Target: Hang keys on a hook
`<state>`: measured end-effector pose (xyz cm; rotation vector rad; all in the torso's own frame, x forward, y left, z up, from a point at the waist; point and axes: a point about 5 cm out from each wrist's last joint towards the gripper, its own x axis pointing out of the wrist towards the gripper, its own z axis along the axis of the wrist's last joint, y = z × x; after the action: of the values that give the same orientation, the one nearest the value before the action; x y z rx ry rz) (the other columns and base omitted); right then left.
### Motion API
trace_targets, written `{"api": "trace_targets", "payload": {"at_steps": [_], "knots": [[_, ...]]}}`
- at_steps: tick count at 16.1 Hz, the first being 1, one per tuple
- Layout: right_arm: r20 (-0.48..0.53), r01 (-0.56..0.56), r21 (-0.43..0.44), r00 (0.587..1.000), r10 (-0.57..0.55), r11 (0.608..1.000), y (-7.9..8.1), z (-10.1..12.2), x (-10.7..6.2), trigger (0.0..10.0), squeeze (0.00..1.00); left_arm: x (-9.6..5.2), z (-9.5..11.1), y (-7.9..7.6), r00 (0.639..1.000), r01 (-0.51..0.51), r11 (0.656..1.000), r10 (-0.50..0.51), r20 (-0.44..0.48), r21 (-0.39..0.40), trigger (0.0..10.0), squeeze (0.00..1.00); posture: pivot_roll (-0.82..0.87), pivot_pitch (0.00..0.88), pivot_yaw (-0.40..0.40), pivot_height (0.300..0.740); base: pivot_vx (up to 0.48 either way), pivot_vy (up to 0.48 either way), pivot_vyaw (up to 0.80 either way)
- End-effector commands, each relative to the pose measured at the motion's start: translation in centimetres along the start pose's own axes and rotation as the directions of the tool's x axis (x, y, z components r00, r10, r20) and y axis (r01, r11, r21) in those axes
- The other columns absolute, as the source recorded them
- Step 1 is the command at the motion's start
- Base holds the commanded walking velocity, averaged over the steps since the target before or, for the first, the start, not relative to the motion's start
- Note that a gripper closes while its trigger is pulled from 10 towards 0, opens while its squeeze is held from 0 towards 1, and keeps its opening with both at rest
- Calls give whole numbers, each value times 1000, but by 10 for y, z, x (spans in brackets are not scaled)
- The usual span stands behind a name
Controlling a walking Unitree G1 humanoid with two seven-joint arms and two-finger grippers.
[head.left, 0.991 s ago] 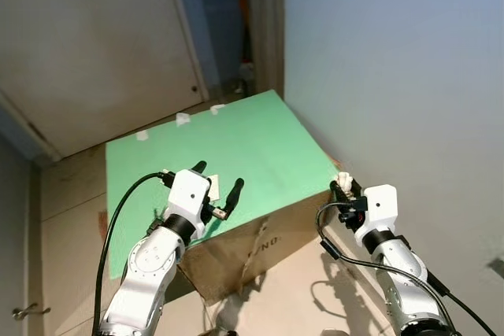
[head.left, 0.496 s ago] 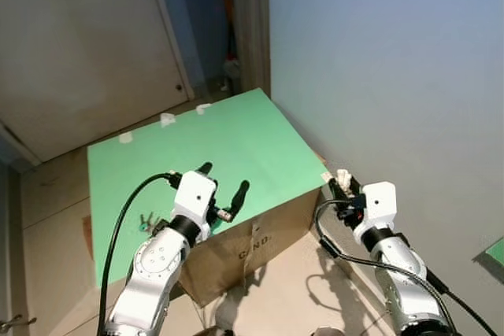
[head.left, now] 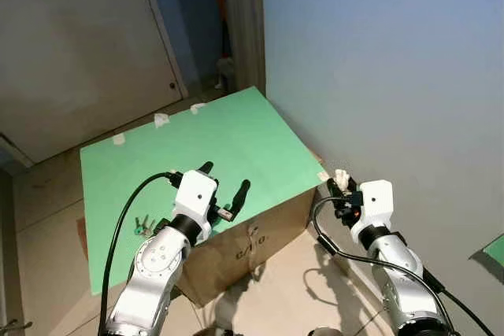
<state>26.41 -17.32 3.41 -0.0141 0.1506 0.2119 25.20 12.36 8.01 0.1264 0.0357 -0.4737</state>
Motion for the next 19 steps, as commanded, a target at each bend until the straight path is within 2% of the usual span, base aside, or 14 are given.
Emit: {"api": "trace_targets", "payload": {"at_steps": [1, 7, 10, 11, 14, 19], "knots": [[32, -12, -3, 999, 12, 1000, 3, 9, 3, 0, 98, 1, -2, 2, 1000, 4, 1000, -4, -18, 5, 10000, 0, -184, 27, 123, 740, 0, 0, -744], [28, -15, 10, 999, 15, 1000, 4, 10, 4, 0, 98, 3, -2, -2, 999, 47, 999, -47, -12, 24, 10000, 0, -191, 22, 125, 740, 0, 0, -795], [18, -31, -3, 999, 31, 1000, 5, 8, 2, 0, 94, 4, -1, -7, 995, 101, 993, -101, -11, 63, 10000, 0, -191, 9, 123, 740, 0, 408, -800], [15, -31, -3, 999, 31, 1000, 4, 7, 3, 0, 98, 5, -1, -7, 995, 103, 993, -102, -11, 66, 10000, 0, -193, 6, 122, 740, 0, 480, -800], [18, -25, 1, 1000, 25, 1000, 5, 8, 5, 0, 98, 9, 2, -4, 995, 102, 991, -102, -8, 91, 10000, 0, -200, 7, 134, 740, 0, 0, -800], [16, -16, 1, 1000, 16, 1000, 5, 6, 3, 0, 106, 11, 3, -4, 994, 108, 990, -108, -5, 89, 10000, 0, -206, 15, 139, 740, 0, 0, -800]]}}
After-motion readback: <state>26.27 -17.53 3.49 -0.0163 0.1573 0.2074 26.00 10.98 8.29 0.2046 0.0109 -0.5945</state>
